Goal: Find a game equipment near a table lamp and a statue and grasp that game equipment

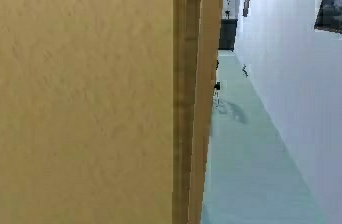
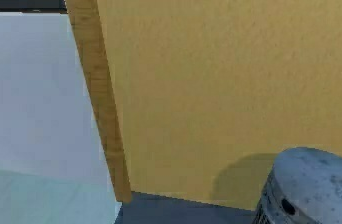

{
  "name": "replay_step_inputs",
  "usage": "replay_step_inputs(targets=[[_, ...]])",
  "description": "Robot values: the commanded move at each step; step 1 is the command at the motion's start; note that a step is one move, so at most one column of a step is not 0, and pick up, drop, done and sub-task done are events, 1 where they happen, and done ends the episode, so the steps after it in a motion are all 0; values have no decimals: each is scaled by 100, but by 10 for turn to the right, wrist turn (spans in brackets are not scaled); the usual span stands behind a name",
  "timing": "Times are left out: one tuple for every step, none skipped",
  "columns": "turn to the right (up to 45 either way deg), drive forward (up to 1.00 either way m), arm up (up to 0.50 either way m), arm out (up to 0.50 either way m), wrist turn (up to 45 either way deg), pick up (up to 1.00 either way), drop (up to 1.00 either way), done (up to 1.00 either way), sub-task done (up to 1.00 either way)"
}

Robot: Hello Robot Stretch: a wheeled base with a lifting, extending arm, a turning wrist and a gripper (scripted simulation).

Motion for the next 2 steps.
replay_step_inputs(targets=[[450,0,0,0,0,0,0,0,0],[180,0,0,0,0,0,0,0,0]])
